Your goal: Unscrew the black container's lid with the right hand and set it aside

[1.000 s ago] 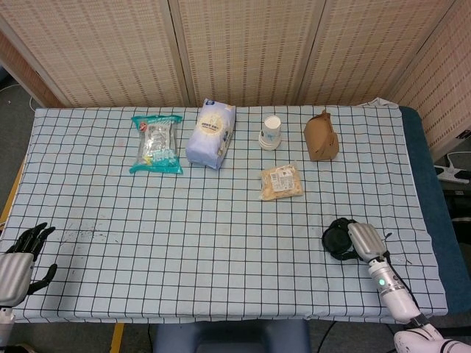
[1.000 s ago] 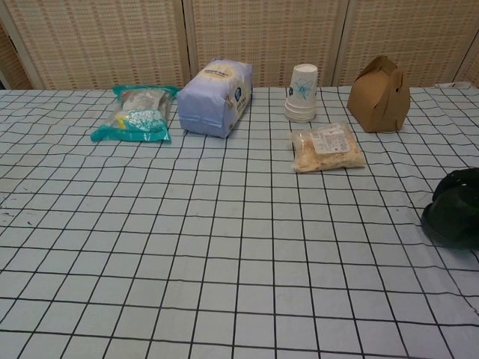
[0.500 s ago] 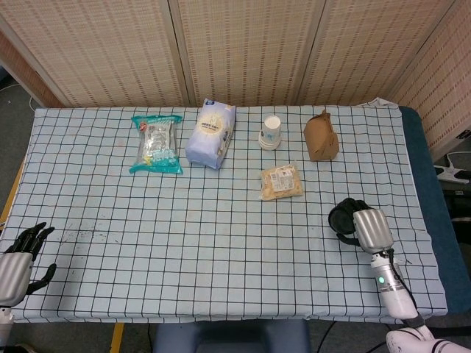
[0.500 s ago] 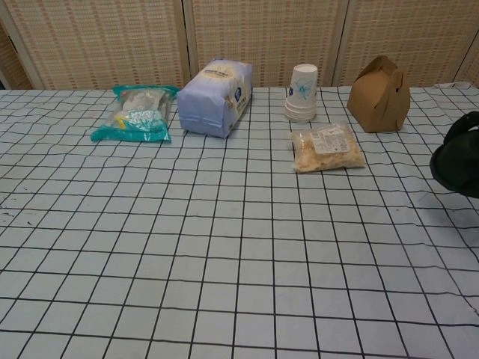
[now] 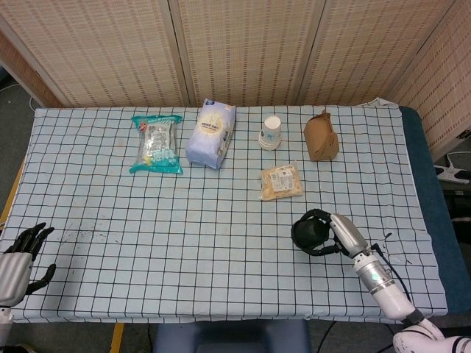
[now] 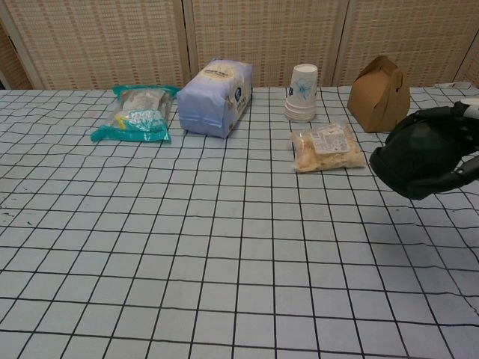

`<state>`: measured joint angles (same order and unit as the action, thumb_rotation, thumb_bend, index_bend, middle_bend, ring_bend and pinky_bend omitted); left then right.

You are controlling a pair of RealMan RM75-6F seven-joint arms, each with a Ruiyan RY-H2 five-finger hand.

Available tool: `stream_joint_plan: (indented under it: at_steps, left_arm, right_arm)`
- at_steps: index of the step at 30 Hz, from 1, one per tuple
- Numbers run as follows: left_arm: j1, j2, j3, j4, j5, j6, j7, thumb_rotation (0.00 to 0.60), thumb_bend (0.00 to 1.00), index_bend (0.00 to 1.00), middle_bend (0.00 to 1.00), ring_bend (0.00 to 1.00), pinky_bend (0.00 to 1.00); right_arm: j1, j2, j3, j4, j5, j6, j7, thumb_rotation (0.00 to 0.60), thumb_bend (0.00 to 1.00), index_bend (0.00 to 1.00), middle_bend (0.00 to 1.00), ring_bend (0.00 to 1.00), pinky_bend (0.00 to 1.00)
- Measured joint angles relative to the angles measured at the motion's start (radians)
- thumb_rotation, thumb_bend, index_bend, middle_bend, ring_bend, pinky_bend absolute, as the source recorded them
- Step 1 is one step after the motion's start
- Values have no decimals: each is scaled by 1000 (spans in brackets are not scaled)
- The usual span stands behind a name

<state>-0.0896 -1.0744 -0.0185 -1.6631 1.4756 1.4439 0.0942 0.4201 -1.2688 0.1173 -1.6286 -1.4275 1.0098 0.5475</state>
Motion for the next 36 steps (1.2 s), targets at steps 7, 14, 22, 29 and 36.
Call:
stream_joint_plan:
  at_steps: [7,14,22,29,36]
  left_arm:
    - [-1,1,1,-2,-1,-3,1,600,386,137,52,86,401]
    - [-2,2,1,-3,-3,-8,-1,600,387,142,53,86,402]
    - [-2,4,2,-3,-3,-9,-7,600,386,144,55,86,404]
    - [-2,5,1,-3,-5,-10,-10,600,386,144,56,86,405]
    - [-3,5,2,-3,-6,-13,-7,600,387,144,56,86,406]
  right_arm:
    - [12,10,-6,9,22,-10,62,600,215,540,509,473,653]
    - [10,-34,-17,38,80,49,-401,600,215,547,514,479,654]
    - [-1,-136,-51,149,53,182,-1090,600,215,553,517,484,656]
    - [1,-162,-76,175,20,192,-1149,600,215,549,517,485,657]
    - [22,-125,-93,132,-18,134,-665,600,215,546,518,484,657]
